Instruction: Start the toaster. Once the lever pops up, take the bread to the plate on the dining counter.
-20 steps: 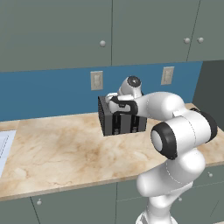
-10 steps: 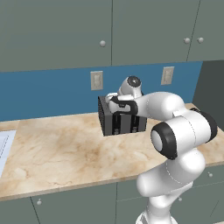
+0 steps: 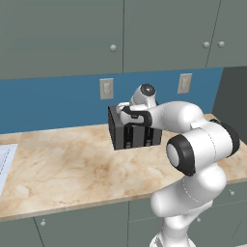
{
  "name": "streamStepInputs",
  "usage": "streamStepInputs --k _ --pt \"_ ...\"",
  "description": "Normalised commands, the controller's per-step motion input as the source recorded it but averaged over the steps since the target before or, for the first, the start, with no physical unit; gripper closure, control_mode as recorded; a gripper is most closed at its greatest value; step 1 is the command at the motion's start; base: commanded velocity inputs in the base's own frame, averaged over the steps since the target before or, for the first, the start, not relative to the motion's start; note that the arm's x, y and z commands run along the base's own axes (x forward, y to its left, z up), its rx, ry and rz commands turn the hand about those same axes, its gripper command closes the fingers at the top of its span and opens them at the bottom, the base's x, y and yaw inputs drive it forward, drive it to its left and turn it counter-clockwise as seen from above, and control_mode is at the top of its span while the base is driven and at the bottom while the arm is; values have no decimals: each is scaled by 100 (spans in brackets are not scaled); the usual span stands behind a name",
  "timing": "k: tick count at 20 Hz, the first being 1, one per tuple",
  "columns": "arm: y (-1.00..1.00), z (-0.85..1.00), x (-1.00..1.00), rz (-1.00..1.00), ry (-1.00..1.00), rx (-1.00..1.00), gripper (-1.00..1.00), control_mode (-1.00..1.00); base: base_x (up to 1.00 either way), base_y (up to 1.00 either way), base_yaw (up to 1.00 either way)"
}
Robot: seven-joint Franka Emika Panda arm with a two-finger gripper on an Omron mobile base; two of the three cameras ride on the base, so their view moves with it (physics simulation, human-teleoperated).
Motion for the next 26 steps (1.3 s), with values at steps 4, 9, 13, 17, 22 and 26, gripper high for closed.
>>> streamStepInputs --k 4,9,13,17,22,26 --pt "0 0 0 0 0 0 -100 -100 0 0 0" --pt "0 0 0 0 0 0 -100 -100 0 0 0" --pt "0 0 0 0 0 0 -100 -100 0 0 0" --pt "0 0 0 0 0 0 -100 -100 0 0 0" --pt "0 0 0 0 0 0 -100 -100 0 0 0" --pt "0 0 0 0 0 0 -100 -100 0 0 0"
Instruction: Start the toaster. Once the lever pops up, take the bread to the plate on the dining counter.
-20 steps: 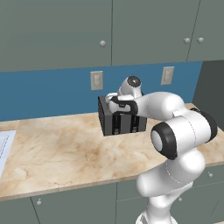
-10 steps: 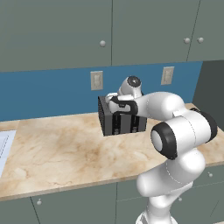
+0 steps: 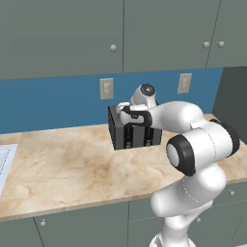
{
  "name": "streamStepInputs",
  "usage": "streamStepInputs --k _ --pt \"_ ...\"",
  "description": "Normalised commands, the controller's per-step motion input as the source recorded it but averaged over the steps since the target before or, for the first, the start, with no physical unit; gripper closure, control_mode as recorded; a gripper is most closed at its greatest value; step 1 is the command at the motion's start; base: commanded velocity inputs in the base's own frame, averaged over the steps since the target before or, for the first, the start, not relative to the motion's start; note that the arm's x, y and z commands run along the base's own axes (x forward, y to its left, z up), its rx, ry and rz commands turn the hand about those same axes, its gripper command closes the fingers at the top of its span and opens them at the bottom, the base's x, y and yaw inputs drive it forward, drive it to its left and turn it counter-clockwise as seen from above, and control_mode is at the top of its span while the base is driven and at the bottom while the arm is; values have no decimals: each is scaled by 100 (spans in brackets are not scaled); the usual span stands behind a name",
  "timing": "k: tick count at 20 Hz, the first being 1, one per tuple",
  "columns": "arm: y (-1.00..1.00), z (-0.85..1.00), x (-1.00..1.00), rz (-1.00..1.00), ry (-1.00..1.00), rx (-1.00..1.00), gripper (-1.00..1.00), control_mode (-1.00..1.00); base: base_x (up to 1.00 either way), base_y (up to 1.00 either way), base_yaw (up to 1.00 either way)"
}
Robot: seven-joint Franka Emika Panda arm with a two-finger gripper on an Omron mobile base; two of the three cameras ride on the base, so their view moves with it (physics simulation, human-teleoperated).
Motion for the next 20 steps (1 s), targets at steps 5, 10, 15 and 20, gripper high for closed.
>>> streamStepInputs --k 5,10,15,20 --pt "0 0 0 0 0 0 -100 -100 0 0 0" --pt "0 0 0 0 0 0 -100 -100 0 0 0" --pt "0 0 0 0 0 0 -100 -100 0 0 0" --pt "0 0 0 0 0 0 -100 -100 0 0 0"
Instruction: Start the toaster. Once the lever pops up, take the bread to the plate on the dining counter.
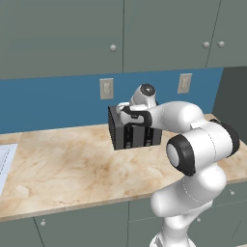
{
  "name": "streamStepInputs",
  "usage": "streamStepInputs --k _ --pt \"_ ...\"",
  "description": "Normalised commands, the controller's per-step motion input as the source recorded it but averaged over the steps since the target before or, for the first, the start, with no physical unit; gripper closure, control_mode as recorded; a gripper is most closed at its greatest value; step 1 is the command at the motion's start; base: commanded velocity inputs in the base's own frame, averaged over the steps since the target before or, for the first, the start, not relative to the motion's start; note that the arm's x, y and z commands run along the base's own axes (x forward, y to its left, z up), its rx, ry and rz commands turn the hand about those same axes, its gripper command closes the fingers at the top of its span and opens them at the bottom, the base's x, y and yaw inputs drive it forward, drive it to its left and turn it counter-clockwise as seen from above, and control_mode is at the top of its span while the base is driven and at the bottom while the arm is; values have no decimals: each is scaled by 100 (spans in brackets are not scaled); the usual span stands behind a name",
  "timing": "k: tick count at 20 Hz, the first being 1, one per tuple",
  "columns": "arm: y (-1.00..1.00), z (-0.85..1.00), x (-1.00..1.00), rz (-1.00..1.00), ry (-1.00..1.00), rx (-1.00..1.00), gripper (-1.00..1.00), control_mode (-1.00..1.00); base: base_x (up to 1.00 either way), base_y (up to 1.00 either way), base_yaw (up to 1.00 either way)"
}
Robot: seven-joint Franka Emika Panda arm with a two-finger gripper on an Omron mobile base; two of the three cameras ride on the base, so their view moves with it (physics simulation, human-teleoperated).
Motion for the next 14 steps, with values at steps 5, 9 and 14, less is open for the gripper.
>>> streamStepInputs --k 5,9,14 --pt "0 0 0 0 0 0 -100 -100 0 0 0" --pt "0 0 0 0 0 0 -100 -100 0 0 0" --pt "0 0 0 0 0 0 -100 -100 0 0 0"
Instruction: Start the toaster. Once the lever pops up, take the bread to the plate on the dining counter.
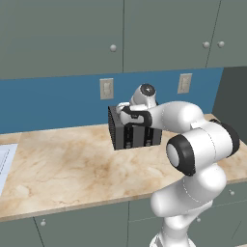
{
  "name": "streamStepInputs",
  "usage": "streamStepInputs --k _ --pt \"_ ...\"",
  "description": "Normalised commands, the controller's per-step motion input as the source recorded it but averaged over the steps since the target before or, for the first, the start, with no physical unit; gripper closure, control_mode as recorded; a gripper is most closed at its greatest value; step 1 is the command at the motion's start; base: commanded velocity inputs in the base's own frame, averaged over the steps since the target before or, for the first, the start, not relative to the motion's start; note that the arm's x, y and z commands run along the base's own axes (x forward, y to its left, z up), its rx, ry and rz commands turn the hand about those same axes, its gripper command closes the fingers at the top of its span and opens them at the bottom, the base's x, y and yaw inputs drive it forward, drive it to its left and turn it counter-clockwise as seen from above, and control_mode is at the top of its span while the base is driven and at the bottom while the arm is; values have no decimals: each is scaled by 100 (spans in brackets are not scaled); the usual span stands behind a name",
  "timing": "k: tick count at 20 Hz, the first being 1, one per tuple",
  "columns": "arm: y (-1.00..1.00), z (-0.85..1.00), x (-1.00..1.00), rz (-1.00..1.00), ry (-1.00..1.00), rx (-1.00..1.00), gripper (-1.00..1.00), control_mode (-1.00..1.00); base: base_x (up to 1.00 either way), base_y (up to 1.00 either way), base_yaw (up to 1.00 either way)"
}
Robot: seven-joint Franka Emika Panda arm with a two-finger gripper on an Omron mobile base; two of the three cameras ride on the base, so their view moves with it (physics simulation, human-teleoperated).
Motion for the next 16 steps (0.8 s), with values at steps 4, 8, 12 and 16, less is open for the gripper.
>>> streamStepInputs --k 4,8,12,16 --pt "0 0 0 0 0 0 -100 -100 0 0 0" --pt "0 0 0 0 0 0 -100 -100 0 0 0" --pt "0 0 0 0 0 0 -100 -100 0 0 0" --pt "0 0 0 0 0 0 -100 -100 0 0 0"
